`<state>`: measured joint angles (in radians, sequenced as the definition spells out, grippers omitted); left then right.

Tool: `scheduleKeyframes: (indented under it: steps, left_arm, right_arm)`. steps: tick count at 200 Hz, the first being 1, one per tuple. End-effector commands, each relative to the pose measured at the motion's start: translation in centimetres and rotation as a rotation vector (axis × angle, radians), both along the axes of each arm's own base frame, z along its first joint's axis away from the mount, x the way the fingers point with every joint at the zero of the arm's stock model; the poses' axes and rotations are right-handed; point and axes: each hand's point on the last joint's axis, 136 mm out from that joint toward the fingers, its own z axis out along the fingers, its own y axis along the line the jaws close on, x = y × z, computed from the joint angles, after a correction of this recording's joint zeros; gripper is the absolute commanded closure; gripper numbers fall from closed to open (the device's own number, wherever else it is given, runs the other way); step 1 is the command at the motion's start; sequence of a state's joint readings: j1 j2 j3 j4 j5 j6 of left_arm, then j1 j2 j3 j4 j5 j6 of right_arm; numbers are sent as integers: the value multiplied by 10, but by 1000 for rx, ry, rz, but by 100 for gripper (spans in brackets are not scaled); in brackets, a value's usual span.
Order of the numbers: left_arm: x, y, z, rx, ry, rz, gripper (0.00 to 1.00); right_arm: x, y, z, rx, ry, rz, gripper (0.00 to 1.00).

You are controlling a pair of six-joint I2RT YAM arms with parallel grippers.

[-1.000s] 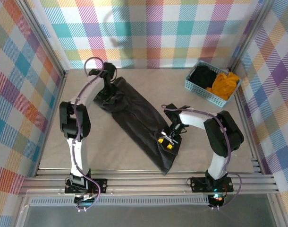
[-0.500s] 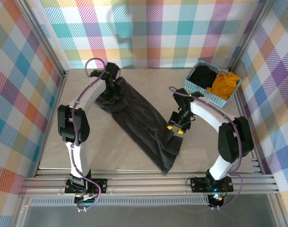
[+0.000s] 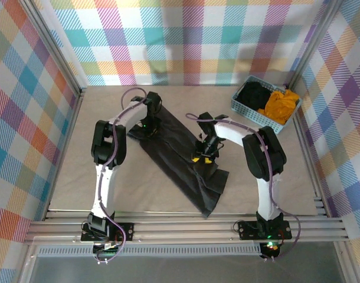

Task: Fold and stack the t-shirts

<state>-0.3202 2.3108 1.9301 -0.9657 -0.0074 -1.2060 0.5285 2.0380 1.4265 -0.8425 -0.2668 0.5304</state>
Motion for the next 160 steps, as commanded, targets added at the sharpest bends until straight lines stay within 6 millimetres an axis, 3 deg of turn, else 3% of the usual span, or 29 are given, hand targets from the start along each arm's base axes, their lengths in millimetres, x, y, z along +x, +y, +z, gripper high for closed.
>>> scheduleKeyframes:
  steps: [1, 25, 66, 86, 106, 130, 160]
  left_arm:
    - [12, -13, -19, -36, 19, -80, 74]
    - [31, -26, -35, -71, 0, -126, 75]
    - [100, -76, -30, -196, -206, -221, 76]
    - [128, -96, -27, -264, -299, -232, 75]
    - [149, -99, -23, -286, -378, -214, 71]
    - [176, -97, 7, -324, -502, -194, 66]
    - [178, -81, 90, -257, -613, -222, 48]
  right_arm:
    - [-22, -10, -9, -22, 80, 9, 54]
    - [-31, -5, -11, 13, 126, -50, 54]
    - [-34, 16, -17, 117, 210, -204, 54]
    - [-27, 22, -22, 127, 233, -308, 54]
    - [-11, 28, -20, 137, 206, -367, 54]
    - [3, 26, -7, 109, 155, -395, 54]
    - [9, 15, 29, 114, 23, -397, 53]
